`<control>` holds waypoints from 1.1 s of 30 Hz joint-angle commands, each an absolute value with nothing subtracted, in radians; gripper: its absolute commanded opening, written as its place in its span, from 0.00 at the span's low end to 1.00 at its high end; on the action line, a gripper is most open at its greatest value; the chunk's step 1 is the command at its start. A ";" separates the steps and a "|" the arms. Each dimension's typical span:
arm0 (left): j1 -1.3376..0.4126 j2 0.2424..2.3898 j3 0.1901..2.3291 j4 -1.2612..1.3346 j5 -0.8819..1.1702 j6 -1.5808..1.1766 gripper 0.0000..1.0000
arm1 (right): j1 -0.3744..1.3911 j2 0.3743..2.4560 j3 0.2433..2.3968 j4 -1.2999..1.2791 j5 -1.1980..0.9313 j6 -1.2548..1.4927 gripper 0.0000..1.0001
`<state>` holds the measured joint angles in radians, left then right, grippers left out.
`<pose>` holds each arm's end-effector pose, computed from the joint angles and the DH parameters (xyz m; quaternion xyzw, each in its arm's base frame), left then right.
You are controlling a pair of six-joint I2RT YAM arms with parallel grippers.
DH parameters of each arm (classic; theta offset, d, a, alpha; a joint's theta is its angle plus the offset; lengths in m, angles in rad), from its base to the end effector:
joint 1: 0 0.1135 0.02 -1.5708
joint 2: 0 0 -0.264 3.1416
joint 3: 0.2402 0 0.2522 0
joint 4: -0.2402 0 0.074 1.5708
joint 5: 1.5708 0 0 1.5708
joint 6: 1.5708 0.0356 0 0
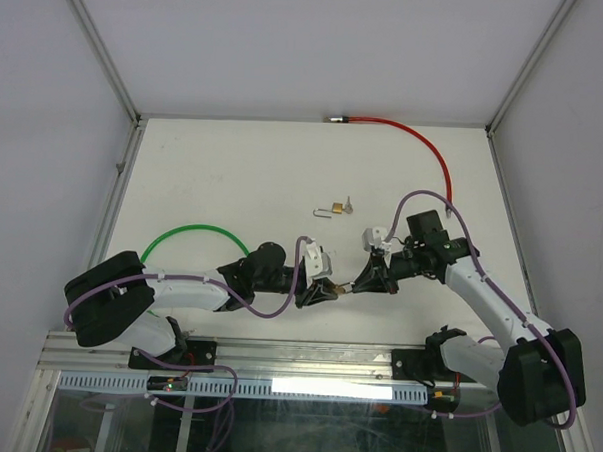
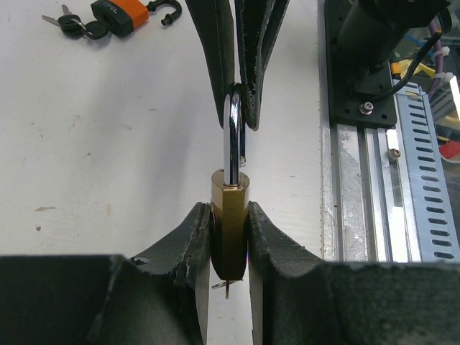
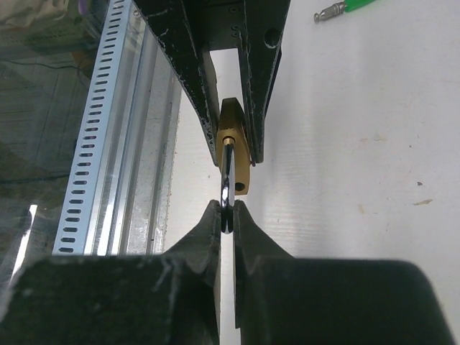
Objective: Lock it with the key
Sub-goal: Lock the lock.
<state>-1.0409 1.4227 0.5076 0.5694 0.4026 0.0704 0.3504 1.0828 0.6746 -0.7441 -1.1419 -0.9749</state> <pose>0.1287 -0.2473 0.1809 0.5205 0.6204 -0.4075 0.4220 0.1589 0.0925 0.2234 -0.5948 0.5798 0.4494 0.3287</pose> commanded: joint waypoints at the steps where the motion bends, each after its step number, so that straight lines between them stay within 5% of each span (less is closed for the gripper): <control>1: -1.042 1.400 0.509 0.699 0.477 0.078 0.00 | 0.359 1.064 0.690 -0.722 -1.139 -1.016 0.00; 19: -1.031 1.454 0.514 0.718 0.571 0.114 0.00 | 0.380 1.001 0.661 -0.708 -1.123 -1.097 0.00; 33: -1.030 1.442 0.461 0.837 0.442 0.152 0.00 | 0.474 1.065 0.660 -0.656 -1.098 -1.054 0.00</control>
<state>-1.0271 1.4662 0.4564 0.6636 0.4873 0.0982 0.4419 1.0561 0.6506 -0.7231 -1.0725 -1.0714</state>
